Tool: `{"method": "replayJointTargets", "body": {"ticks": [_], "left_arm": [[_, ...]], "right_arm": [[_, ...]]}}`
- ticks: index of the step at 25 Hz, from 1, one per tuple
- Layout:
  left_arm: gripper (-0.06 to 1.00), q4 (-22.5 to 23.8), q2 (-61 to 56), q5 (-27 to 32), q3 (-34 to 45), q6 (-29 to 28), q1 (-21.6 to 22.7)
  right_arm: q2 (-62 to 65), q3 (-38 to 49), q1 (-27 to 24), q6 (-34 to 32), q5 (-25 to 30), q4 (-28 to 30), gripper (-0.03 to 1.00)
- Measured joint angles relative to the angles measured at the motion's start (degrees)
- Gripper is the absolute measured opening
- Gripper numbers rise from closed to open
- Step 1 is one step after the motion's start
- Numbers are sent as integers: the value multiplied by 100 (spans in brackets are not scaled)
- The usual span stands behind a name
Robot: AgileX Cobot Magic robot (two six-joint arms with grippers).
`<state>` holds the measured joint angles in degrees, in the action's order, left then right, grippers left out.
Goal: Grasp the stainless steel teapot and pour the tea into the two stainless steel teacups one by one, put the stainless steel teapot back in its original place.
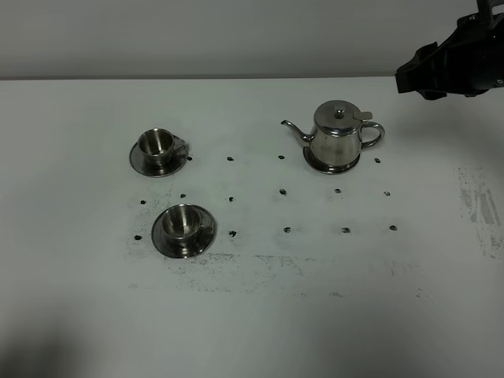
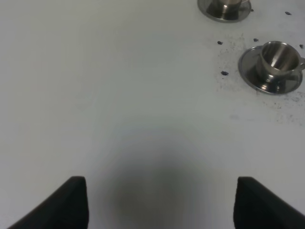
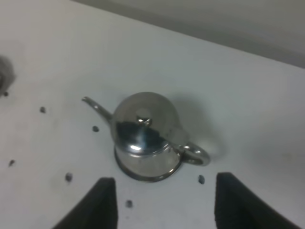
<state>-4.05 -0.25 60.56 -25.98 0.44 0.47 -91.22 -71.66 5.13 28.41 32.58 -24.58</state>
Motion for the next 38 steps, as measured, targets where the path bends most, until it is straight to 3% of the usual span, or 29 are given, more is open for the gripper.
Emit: {"method": "replayJointTargets", "body": {"ticks": [10,13,26,38], "left_arm": [[62,0,0,0,0,0,0],[62,0,0,0,0,0,0],[62,0,0,0,0,0,0],[62,0,-6,0,0,0,0]], "right_arm": [[-1551,0,52,-94,-1773,149,44],[-1906,-127,52,-310,-2009,385,43],[-2869,-1395,59,-1004,-1215,1397,43],[-3005,-1436,59,-1009,-430,1515,43]]}}
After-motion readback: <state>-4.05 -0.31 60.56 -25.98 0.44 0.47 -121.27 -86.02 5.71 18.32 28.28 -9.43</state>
